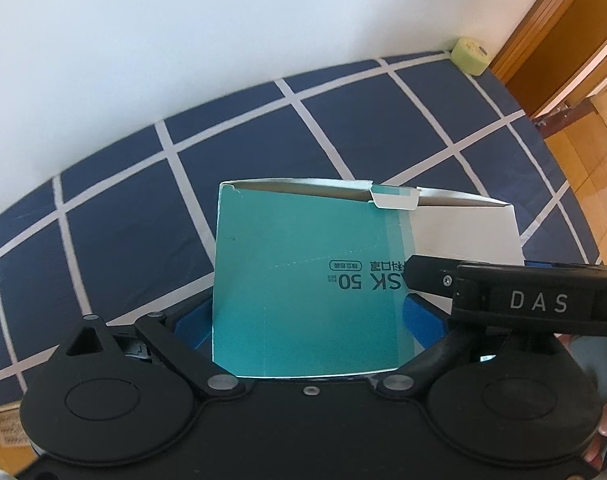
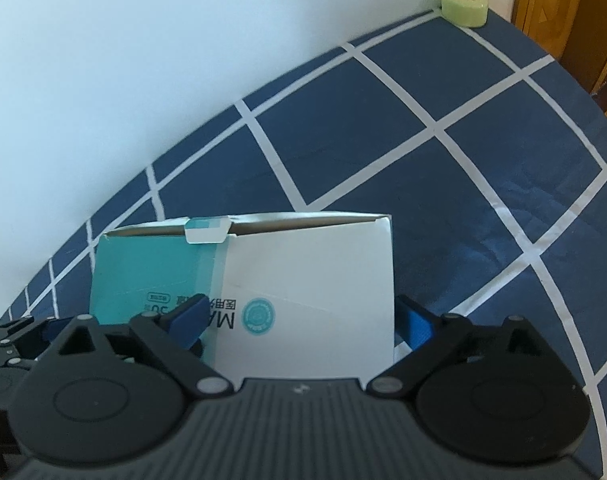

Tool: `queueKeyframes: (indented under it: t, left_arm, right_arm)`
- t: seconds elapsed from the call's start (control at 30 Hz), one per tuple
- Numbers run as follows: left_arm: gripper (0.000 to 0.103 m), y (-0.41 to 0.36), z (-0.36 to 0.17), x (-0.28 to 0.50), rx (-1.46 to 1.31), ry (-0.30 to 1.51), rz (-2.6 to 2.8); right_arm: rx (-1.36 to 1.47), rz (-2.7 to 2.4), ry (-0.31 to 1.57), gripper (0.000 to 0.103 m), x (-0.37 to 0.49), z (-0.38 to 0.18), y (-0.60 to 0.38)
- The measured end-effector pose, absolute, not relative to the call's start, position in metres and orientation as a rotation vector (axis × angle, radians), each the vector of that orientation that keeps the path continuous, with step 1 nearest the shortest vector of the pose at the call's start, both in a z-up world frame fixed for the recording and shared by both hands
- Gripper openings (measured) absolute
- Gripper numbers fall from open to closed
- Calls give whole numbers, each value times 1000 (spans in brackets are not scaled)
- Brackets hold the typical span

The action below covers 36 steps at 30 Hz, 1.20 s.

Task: Organize objects
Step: 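Carry the MASK box with the right gripper into the cardboard box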

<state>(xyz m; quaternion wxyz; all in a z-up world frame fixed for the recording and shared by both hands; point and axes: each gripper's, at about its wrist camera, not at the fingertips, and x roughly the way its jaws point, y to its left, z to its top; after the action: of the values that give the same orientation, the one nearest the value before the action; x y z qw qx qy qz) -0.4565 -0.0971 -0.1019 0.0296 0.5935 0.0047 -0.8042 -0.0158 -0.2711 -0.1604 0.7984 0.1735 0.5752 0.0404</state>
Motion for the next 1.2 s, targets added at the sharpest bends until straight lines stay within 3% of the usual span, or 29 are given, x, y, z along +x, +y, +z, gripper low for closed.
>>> queueKeyframes:
  t: [0.53,1.2]
  left_arm:
    - [97,-88,-26,-367,1621,55,-2468]
    - [97,-184,42,-226,1454,120,-2395]
  right_arm:
    - [304,232,1140,97,-82,-90,-243]
    - [213,404,1096,96,-175,-38,-117]
